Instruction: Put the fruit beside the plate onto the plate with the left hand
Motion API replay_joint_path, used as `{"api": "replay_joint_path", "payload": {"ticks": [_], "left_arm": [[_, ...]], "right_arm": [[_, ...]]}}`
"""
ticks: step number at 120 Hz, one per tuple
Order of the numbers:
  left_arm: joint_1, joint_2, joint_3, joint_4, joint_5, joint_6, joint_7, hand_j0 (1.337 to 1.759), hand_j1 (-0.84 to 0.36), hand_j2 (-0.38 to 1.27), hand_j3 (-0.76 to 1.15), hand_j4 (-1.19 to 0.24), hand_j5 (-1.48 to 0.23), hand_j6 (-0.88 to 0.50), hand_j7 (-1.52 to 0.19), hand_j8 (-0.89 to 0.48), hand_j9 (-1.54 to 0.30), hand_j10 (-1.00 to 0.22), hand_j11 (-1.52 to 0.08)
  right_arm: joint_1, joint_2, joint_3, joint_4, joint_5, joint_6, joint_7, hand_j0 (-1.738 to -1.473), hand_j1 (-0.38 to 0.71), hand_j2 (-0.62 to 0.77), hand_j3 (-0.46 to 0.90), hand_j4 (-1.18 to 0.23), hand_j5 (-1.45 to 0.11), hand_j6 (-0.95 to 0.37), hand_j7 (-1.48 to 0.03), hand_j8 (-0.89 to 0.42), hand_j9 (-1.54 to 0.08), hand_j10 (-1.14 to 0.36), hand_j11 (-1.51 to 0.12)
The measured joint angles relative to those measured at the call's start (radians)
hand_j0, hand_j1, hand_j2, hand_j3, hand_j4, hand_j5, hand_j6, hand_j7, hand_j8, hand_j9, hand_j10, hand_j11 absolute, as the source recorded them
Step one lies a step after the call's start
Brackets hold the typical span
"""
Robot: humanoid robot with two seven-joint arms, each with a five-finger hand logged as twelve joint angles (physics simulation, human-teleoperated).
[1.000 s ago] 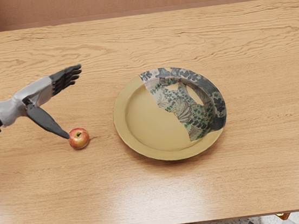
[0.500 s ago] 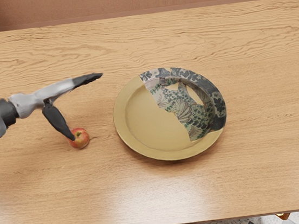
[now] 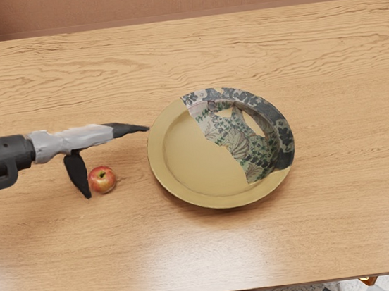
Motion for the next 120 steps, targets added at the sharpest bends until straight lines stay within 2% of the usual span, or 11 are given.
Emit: {"api": "replay_joint_path", "payload": {"ticks": [13,23,41,67,76,101,120], "left_arm": [[-0.008,-0.040,0.002,0.054,0.043,0.008,0.000,1.658,0.32,0.01,0.00,-0.03,-0.03,-0.03,-0.03,-0.03,-0.03,-0.03,-0.03],[-0.009,-0.055,0.015,0.096,0.060,0.046,0.000,1.658,0.26,0.02,0.00,-0.08,-0.10,-0.08,-0.10,-0.08,-0.10,-0.08,-0.10],[-0.015,-0.055,0.059,0.121,0.095,0.074,0.000,1.658,0.19,0.03,0.00,-0.14,-0.17,-0.14,-0.17,-0.14,-0.17,-0.14,-0.17],[-0.019,-0.055,0.116,0.120,0.156,0.103,0.000,1.658,0.09,0.05,0.00,-0.23,-0.29,-0.23,-0.29,-0.23,-0.29,-0.22,-0.29],[-0.042,-0.055,0.122,0.096,0.169,0.110,0.000,1.658,0.05,0.05,0.00,-0.25,-0.32,-0.26,-0.32,-0.25,-0.32,-0.25,-0.32],[-0.047,-0.054,0.132,0.057,0.198,0.116,0.000,1.658,-0.02,0.07,0.00,-0.32,-0.41,-0.32,-0.40,-0.32,-0.40,-0.32,-0.40],[-0.049,-0.054,0.145,0.053,0.232,0.117,0.000,1.657,-0.05,-0.03,0.00,-0.36,-0.48,-0.36,-0.48,-0.36,-0.48,-0.36,-0.48]], "right_arm": [[0.000,0.000,0.000,0.000,0.000,0.000,0.000,-1.658,-0.35,0.00,0.00,0.00,0.00,0.00,0.00,0.00,0.00,0.00,0.00],[0.000,0.000,0.000,0.000,0.000,0.000,0.000,-1.658,-0.35,0.00,0.00,0.00,0.00,0.00,0.00,0.00,0.00,0.00,0.00],[0.000,0.000,0.000,0.000,0.000,0.000,0.000,-1.658,-0.35,0.00,0.00,0.00,0.00,0.00,0.00,0.00,0.00,0.00,0.00],[0.000,0.000,0.000,0.000,0.000,0.000,0.000,-1.658,-0.35,0.00,0.00,0.00,0.00,0.00,0.00,0.00,0.00,0.00,0.00],[0.000,0.000,0.000,0.000,0.000,0.000,0.000,-1.658,-0.35,0.00,0.00,0.00,0.00,0.00,0.00,0.00,0.00,0.00,0.00],[0.000,0.000,0.000,0.000,0.000,0.000,0.000,-1.658,-0.35,0.00,0.00,0.00,0.00,0.00,0.00,0.00,0.00,0.00,0.00],[0.000,0.000,0.000,0.000,0.000,0.000,0.000,-1.658,-0.35,0.00,0.00,0.00,0.00,0.00,0.00,0.00,0.00,0.00,0.00]]}}
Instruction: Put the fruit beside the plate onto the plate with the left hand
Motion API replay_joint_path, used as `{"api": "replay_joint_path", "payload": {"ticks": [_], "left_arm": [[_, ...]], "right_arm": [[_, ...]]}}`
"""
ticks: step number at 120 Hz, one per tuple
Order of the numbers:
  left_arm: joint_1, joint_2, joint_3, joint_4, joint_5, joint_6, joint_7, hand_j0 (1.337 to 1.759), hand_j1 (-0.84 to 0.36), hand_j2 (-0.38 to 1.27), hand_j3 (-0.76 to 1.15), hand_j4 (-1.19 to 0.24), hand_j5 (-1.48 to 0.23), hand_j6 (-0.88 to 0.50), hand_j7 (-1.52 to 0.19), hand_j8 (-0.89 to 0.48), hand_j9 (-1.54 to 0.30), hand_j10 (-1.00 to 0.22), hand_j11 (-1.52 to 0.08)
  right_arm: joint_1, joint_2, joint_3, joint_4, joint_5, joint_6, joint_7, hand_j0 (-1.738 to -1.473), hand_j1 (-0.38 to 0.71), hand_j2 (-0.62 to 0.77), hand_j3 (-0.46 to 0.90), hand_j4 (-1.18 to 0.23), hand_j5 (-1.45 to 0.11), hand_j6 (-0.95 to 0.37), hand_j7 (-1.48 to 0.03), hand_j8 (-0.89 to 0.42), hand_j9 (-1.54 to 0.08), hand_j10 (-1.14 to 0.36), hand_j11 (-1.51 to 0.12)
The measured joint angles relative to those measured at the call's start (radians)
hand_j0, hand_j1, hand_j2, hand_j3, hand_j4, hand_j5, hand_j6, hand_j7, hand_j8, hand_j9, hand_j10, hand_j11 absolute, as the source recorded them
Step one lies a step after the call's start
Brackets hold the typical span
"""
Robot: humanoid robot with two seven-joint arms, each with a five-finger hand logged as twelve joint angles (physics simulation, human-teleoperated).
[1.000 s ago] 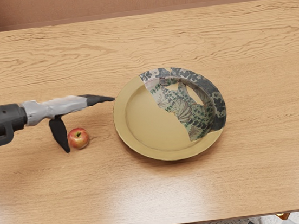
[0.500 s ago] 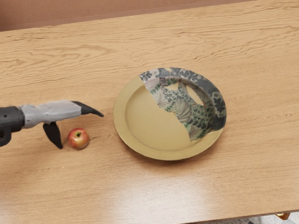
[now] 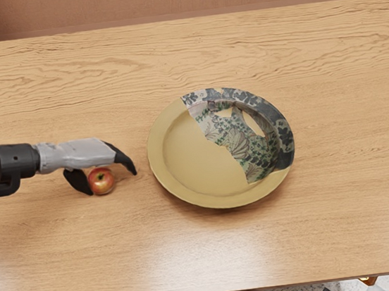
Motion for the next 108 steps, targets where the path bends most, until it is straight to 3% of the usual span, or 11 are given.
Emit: {"api": "replay_joint_path", "payload": {"ticks": [57,108], "left_arm": [[0.002,0.009,0.009,0.006,0.017,0.026,0.000,1.658,-0.23,0.12,0.00,-0.50,-0.65,-0.50,-0.65,-0.50,-0.65,-0.50,-0.65],[0.011,0.005,0.009,0.029,0.015,0.076,0.000,1.657,-0.27,0.29,0.00,-0.60,-0.78,-0.48,-0.79,-0.51,-0.79,-0.60,-0.79]], "right_arm": [[0.000,0.000,0.000,0.000,0.000,0.000,0.000,-1.658,-0.35,0.00,0.00,0.00,0.00,0.00,0.00,0.00,0.00,0.00,0.00],[0.000,0.000,0.000,0.000,0.000,0.000,0.000,-1.658,-0.35,0.00,0.00,0.00,0.00,0.00,0.00,0.00,0.00,0.00,0.00]]}}
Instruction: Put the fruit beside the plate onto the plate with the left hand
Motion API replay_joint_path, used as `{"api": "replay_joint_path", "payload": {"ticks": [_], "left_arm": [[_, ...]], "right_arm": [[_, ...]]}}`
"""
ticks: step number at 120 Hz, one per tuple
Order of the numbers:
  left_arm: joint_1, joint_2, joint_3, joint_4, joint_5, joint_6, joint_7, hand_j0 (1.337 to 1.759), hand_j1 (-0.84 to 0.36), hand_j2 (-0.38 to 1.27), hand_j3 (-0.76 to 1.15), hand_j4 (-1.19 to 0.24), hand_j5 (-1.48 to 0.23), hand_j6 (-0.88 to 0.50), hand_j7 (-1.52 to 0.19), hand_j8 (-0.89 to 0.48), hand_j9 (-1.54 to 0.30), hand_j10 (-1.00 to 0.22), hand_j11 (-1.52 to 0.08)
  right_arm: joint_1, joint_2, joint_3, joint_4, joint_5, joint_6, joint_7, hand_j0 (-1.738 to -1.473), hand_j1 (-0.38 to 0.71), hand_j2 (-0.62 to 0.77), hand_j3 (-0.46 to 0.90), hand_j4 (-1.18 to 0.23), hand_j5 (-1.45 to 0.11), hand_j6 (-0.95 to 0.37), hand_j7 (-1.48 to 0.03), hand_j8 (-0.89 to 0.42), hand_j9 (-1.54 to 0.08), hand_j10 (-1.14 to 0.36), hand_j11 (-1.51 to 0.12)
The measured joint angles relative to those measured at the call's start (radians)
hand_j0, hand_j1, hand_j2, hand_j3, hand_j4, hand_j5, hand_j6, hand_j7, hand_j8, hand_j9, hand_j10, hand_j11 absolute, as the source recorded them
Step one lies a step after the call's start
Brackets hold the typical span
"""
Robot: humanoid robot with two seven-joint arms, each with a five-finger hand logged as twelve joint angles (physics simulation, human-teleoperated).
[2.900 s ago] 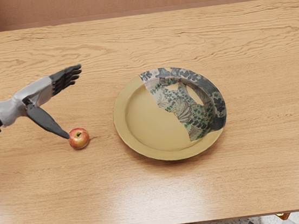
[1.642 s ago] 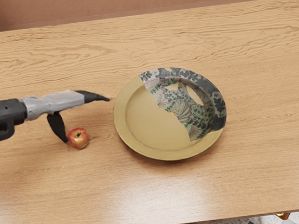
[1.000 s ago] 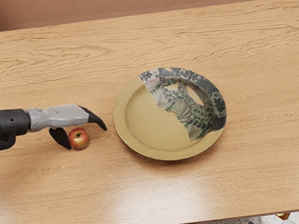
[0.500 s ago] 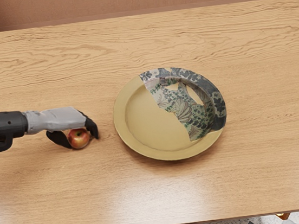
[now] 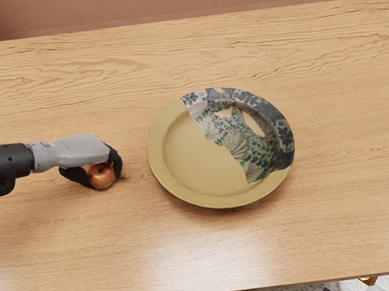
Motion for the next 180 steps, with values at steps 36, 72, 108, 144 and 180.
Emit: {"api": "replay_joint_path", "payload": {"ticks": [36,72,108,144,180], "left_arm": [[-0.026,-0.003,-0.035,-0.008,-0.073,0.004,0.000,1.657,-0.27,0.27,0.00,-0.62,-0.83,-0.46,-0.83,-0.49,-0.83,-0.62,-0.83],[-0.148,-0.019,-0.108,-0.062,-0.143,0.001,0.000,1.657,-0.28,0.29,0.00,-0.61,-0.88,-0.44,-0.85,-0.47,-0.85,-0.64,-0.85],[-0.166,-0.180,-0.116,-0.142,-0.180,-0.002,0.000,1.658,-0.31,0.40,0.00,-0.61,-0.88,-0.43,-0.86,-0.48,-0.85,-0.64,-0.85],[-0.148,-0.226,-0.116,-0.083,-0.350,0.001,0.000,1.658,0.09,0.15,0.00,-0.25,-0.34,-0.19,-0.34,-0.20,-0.33,-0.25,-0.33],[-0.064,-0.234,-0.148,-0.057,-0.733,0.068,0.000,1.658,0.27,0.04,0.00,-0.07,-0.10,-0.06,-0.10,-0.06,-0.09,-0.07,-0.09]], "right_arm": [[0.000,0.000,0.000,0.000,0.000,0.000,0.000,-1.658,-0.35,0.00,0.00,0.00,0.00,0.00,0.00,0.00,0.00,0.00,0.00],[0.000,0.000,0.000,0.000,0.000,0.000,0.000,-1.658,-0.35,0.00,0.00,0.00,0.00,0.00,0.00,0.00,0.00,0.00,0.00],[0.000,0.000,0.000,0.000,0.000,0.000,0.000,-1.658,-0.35,0.00,0.00,0.00,0.00,0.00,0.00,0.00,0.00,0.00,0.00],[0.000,0.000,0.000,0.000,0.000,0.000,0.000,-1.658,-0.35,0.00,0.00,0.00,0.00,0.00,0.00,0.00,0.00,0.00,0.00],[0.000,0.000,0.000,0.000,0.000,0.000,0.000,-1.658,-0.35,0.00,0.00,0.00,0.00,0.00,0.00,0.00,0.00,0.00,0.00]]}}
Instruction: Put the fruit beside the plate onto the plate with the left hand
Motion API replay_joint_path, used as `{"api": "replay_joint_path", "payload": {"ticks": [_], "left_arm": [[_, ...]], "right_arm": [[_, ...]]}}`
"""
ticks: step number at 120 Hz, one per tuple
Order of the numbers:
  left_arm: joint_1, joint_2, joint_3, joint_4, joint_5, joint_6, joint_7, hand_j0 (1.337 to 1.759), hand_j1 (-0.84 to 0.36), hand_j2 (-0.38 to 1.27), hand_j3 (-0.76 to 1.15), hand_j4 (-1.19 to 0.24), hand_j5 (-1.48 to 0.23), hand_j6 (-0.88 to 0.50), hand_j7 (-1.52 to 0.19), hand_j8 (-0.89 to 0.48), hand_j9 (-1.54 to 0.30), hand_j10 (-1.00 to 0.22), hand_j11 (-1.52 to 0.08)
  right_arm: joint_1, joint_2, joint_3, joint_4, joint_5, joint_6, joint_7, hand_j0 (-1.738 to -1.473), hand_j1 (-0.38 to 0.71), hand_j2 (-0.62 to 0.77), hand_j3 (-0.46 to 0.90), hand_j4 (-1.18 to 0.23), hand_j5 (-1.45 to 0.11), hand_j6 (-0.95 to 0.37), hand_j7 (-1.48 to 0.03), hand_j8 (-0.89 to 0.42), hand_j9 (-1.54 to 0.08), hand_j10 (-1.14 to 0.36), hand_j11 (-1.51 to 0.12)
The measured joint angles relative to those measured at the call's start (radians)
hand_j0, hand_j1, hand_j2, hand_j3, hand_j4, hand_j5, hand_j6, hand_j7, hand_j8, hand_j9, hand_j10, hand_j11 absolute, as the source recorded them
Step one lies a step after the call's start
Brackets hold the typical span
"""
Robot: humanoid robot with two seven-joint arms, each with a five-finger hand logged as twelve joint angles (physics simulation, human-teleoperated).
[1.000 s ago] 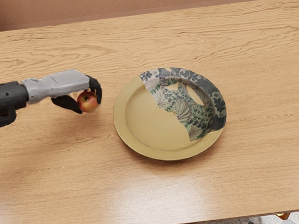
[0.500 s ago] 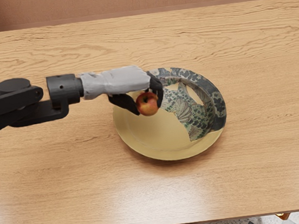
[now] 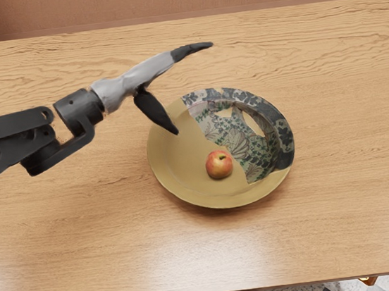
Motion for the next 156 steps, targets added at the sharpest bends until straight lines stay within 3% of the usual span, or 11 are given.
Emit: {"api": "replay_joint_path", "payload": {"ticks": [32,74,101,129,156], "left_arm": [[0.141,0.077,-0.005,0.053,-0.274,0.007,0.000,1.658,0.31,0.02,0.00,-0.03,-0.04,-0.03,-0.04,-0.03,-0.04,-0.03,-0.04],[0.324,0.191,-0.059,0.116,-0.328,0.009,0.000,1.658,0.33,0.01,0.00,-0.02,-0.03,-0.02,-0.03,-0.02,-0.03,-0.02,-0.03],[0.373,0.211,-0.151,0.178,-0.343,0.009,0.000,1.658,0.33,0.01,0.00,-0.02,-0.02,-0.02,-0.02,-0.02,-0.02,-0.02,-0.02],[0.412,0.206,-0.205,0.181,-0.477,-0.001,0.000,1.658,0.33,0.01,0.00,-0.02,-0.02,-0.02,-0.02,-0.02,-0.02,-0.02,-0.02],[0.422,0.205,-0.209,0.180,-0.511,-0.002,0.000,1.658,0.33,0.01,0.00,-0.02,-0.02,-0.02,-0.02,-0.02,-0.02,-0.02,-0.02]], "right_arm": [[0.000,0.000,0.000,0.000,0.000,0.000,0.000,-1.658,-0.35,0.00,0.00,0.00,0.00,0.00,0.00,0.00,0.00,0.00,0.00],[0.000,0.000,0.000,0.000,0.000,0.000,0.000,-1.658,-0.35,0.00,0.00,0.00,0.00,0.00,0.00,0.00,0.00,0.00,0.00],[0.000,0.000,0.000,0.000,0.000,0.000,0.000,-1.658,-0.35,0.00,0.00,0.00,0.00,0.00,0.00,0.00,0.00,0.00,0.00],[0.000,0.000,0.000,0.000,0.000,0.000,0.000,-1.658,-0.35,0.00,0.00,0.00,0.00,0.00,0.00,0.00,0.00,0.00,0.00],[0.000,0.000,0.000,0.000,0.000,0.000,0.000,-1.658,-0.35,0.00,0.00,0.00,0.00,0.00,0.00,0.00,0.00,0.00,0.00]]}}
